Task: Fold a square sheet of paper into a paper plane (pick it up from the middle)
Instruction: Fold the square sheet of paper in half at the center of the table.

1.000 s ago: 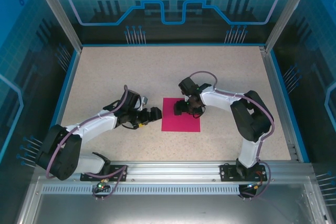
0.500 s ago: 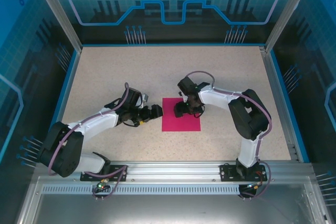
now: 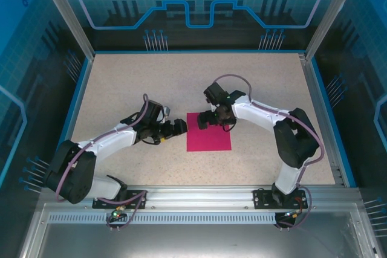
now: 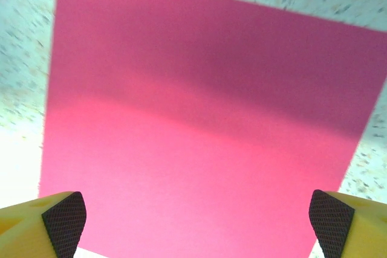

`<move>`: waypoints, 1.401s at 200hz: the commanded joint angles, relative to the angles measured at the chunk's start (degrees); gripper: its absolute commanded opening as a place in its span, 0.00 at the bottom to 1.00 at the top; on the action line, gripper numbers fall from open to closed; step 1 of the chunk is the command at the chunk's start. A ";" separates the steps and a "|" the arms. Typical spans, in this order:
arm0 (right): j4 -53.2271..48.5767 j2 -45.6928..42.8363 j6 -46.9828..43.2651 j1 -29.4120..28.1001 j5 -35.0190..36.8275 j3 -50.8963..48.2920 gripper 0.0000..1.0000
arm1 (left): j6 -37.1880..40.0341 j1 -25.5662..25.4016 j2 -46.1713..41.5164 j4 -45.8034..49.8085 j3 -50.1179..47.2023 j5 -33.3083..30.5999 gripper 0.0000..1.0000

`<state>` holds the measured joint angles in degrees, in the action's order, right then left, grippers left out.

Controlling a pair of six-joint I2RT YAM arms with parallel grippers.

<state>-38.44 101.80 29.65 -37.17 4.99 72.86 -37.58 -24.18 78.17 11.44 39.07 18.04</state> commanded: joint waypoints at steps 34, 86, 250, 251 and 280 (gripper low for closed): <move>-8.11 1.70 13.57 -5.30 10.23 4.30 0.99 | -1.33 -0.33 -3.11 -3.57 0.21 -6.49 0.98; -6.45 7.92 14.55 -4.40 2.30 5.67 0.99 | -0.42 -0.08 -4.08 -4.02 0.19 -8.56 0.98; -10.21 19.92 14.81 -4.00 3.01 9.29 0.99 | 0.18 0.17 -1.44 -1.09 1.27 -7.35 0.99; -10.10 19.92 14.86 -4.03 2.92 9.17 0.99 | 0.21 0.18 -1.44 -1.13 1.27 -7.38 0.99; -9.16 21.02 15.02 -4.31 2.79 7.53 0.99 | -0.03 0.20 -1.27 -1.11 1.65 -7.29 0.99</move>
<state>-46.94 118.41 43.97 -41.58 8.75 83.83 -37.58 -24.16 76.25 8.78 39.09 10.74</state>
